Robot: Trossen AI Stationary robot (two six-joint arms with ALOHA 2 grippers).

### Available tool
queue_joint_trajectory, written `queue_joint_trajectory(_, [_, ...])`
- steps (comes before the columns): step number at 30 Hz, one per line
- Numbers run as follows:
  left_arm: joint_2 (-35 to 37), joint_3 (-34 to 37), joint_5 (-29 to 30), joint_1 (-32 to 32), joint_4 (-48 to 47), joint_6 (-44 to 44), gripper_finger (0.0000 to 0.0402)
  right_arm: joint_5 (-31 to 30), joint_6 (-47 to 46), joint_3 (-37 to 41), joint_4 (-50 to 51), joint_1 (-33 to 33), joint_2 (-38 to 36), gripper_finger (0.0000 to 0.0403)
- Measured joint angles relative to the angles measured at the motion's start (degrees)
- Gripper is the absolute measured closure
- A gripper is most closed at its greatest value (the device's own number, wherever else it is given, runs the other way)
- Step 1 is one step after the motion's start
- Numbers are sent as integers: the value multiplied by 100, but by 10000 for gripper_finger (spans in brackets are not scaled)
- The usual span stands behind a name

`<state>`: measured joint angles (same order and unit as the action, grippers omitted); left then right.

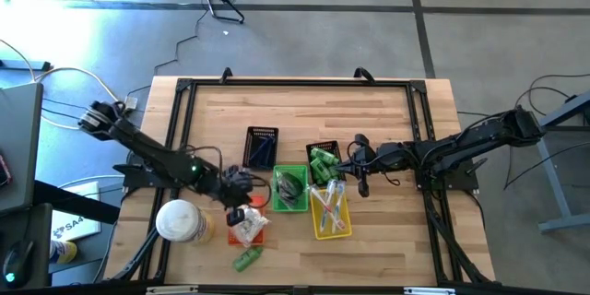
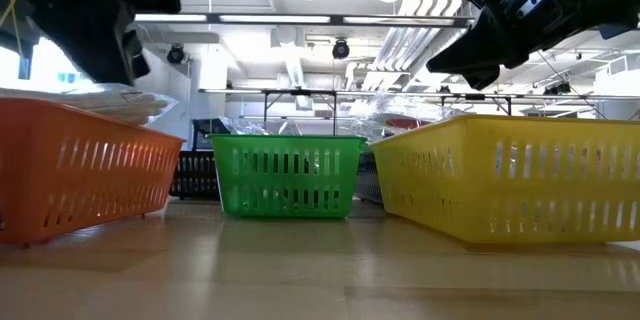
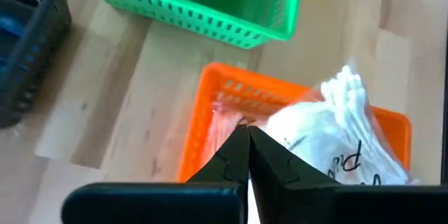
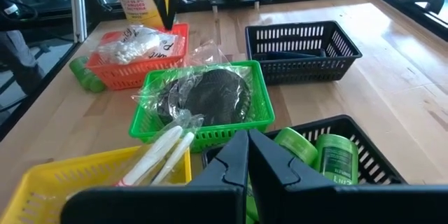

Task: Pick & Place Travel size toiletries
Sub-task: Adjust the orange bin on the table

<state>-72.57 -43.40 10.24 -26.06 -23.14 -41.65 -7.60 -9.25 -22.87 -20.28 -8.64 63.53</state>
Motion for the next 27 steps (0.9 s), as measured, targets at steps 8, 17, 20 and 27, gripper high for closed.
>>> queue_joint_trajectory(8, [-169,-6,329,-625,-50,-1034,401,2,37,-1,-5,0,0,400])
queue_joint_trajectory(17, [-169,-6,385,-848,-509,-1768,401,2,31,-1,-2,0,0,400])
queue_joint_trajectory(20, [-169,-6,385,-849,-565,-1822,402,2,30,-1,-2,0,0,400])
queue_joint_trajectory(27, [-253,-1,381,-847,-572,-1870,402,4,35,-1,-1,0,0,400])
